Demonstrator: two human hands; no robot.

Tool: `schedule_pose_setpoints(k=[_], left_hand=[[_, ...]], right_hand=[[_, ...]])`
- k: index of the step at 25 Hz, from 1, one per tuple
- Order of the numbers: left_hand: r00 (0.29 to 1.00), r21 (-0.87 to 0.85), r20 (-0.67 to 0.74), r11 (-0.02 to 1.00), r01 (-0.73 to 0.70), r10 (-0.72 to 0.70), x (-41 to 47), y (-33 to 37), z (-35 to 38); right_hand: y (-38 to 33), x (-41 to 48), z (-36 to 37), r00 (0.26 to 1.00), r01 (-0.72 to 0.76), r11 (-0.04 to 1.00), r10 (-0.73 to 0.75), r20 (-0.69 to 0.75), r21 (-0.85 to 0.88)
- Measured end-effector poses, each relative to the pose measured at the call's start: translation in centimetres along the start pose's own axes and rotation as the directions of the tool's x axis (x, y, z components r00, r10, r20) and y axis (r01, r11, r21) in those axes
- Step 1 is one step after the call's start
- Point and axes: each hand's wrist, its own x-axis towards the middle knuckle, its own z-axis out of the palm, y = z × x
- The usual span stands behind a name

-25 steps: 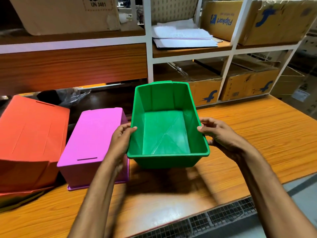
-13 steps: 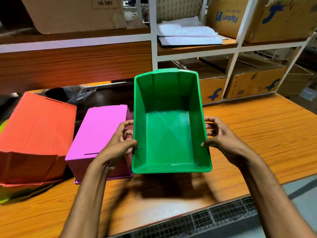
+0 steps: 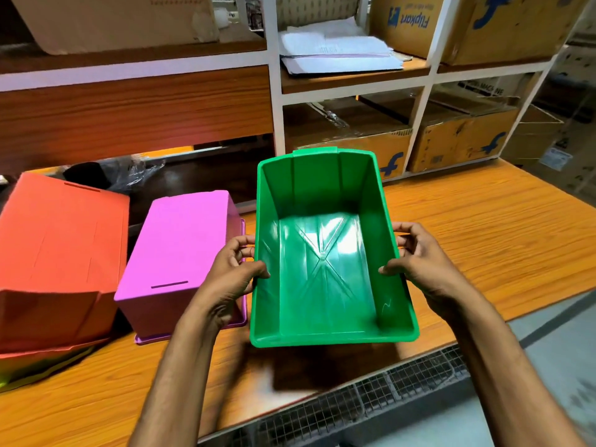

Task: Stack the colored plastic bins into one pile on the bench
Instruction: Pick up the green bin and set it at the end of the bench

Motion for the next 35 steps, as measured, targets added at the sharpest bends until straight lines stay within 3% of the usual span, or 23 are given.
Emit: schedule_pose_setpoints(k=[10, 16, 22, 31, 35], left_hand=[[1.000, 0.005, 0.008, 1.000, -0.015, 0.015, -2.8, -2.7, 3.8], [0.971, 0.022, 0.204, 0.992, 0.124, -0.126, -4.9, -1.8, 8.5], [0.912, 0.091, 0.375, 0.985, 0.144, -0.168, -9.3, -1.9, 16.5], [0.849, 0.149, 0.438, 0.955, 0.256, -0.296, -19.9, -7.2, 32.8], [0.782, 0.253, 0.530, 0.941, 0.224, -0.329, -23.1, -10.3, 39.5]], right_hand=[[1.3, -7.4, -2.6, 0.972, -0.102, 0.991, 0.082, -0.219, -0.082], [0.5, -13.4, -7.6, 0.892, -0.284, 0.936, 0.338, -0.301, 0.208], [2.0, -21.1, -14.8, 0.851, -0.222, 0.935, 0.325, -0.412, 0.278], [7.8, -33.9, -28.2, 0.746, -0.184, 0.840, 0.458, -0.484, 0.510], [11.1, -38.7, -33.7, 0.641, -0.161, 0.842, 0.486, -0.595, 0.514]])
